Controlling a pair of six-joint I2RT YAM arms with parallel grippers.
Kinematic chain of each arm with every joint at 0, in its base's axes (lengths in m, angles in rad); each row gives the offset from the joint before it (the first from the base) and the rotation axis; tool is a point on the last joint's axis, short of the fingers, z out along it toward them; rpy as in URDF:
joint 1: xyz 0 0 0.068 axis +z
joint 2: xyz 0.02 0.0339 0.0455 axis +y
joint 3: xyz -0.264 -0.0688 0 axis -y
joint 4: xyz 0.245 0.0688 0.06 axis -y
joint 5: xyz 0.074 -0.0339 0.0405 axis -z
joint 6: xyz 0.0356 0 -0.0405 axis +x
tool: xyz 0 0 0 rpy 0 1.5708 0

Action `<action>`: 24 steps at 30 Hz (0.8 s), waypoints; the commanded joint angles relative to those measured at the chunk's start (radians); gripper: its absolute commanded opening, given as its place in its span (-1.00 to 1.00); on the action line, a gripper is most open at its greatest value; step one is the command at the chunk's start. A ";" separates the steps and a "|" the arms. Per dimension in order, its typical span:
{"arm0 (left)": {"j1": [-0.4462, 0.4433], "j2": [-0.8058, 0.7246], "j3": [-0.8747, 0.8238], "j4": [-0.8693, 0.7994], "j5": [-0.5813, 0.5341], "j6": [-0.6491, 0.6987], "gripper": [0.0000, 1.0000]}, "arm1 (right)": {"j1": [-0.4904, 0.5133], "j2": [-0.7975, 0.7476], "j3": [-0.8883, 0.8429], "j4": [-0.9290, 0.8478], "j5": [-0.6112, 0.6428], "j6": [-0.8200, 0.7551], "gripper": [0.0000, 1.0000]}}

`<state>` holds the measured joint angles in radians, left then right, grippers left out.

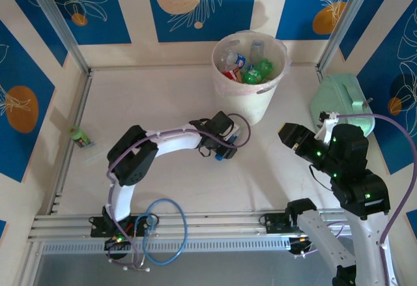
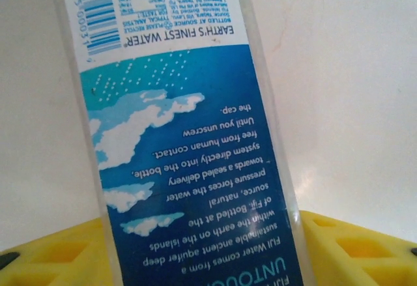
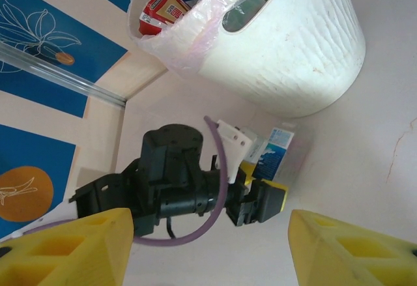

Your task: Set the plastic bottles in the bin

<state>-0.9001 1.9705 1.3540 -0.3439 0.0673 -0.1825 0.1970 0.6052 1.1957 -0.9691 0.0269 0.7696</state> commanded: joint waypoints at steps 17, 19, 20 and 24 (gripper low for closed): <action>-0.079 -0.714 -0.253 0.073 0.060 -0.037 0.25 | 0.056 0.176 0.020 0.144 -0.214 0.049 0.48; -0.080 -0.742 -0.255 0.069 0.064 -0.035 0.26 | 0.097 0.207 0.036 0.176 -0.204 0.055 0.50; -0.080 -0.753 -0.255 0.066 0.067 -0.035 0.26 | 0.121 0.223 0.046 0.192 -0.194 0.058 0.51; -0.085 -0.776 -0.250 0.041 0.070 -0.035 0.26 | 0.208 0.315 0.099 0.257 -0.178 0.062 0.55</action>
<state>-0.9730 1.2179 1.1168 -0.2779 0.1116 -0.2115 0.3588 0.8799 1.2392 -0.7963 -0.1322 0.8200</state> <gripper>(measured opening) 0.630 0.773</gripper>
